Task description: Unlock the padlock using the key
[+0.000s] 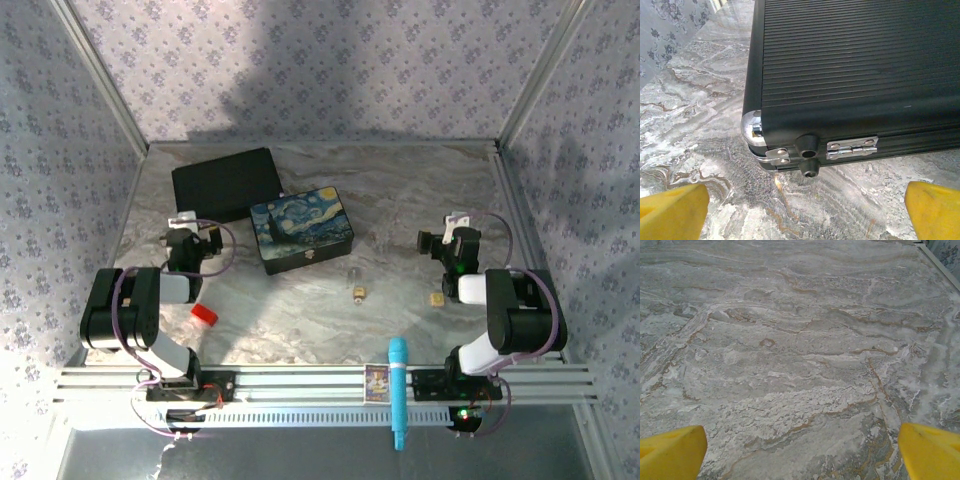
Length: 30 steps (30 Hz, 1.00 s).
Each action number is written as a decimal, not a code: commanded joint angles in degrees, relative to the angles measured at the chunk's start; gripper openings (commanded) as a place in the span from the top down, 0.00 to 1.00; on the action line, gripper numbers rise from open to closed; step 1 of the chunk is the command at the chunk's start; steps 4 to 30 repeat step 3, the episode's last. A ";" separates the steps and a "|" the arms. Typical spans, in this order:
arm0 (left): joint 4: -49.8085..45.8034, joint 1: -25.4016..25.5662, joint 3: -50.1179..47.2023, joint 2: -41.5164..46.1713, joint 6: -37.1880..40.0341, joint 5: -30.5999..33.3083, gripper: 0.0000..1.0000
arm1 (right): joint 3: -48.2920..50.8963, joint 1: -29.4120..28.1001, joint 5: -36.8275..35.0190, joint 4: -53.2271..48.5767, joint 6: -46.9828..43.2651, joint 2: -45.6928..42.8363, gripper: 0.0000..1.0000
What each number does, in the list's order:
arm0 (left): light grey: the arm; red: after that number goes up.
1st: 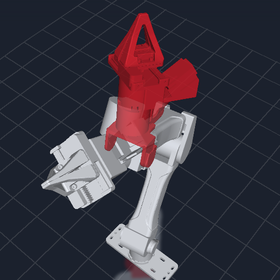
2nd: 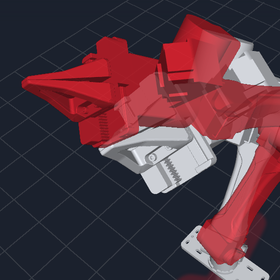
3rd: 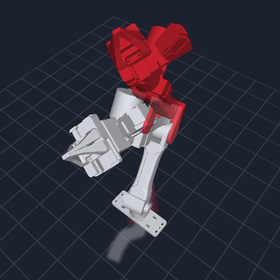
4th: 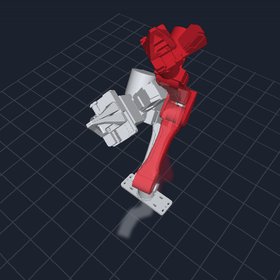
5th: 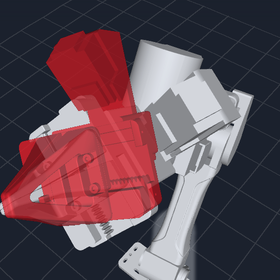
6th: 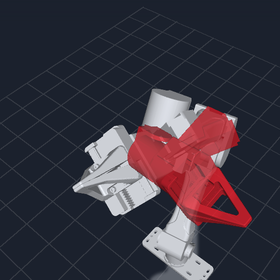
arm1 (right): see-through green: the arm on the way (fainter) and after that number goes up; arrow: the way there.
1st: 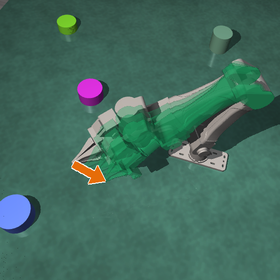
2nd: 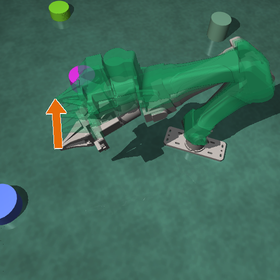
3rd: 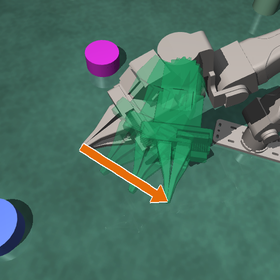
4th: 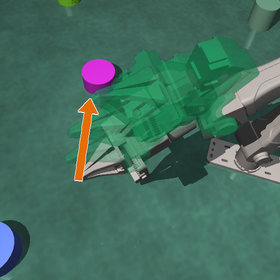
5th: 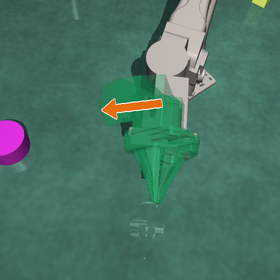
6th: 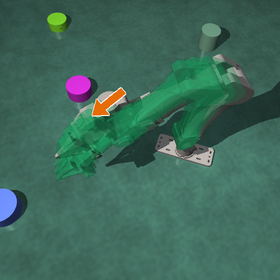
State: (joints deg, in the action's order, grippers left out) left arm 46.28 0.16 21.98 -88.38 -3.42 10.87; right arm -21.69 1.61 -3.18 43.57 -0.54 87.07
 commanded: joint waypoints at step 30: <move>1.71 0.41 0.96 0.56 0.80 -0.58 0.00 | -1.07 0.24 0.77 1.00 -1.05 -0.05 0.01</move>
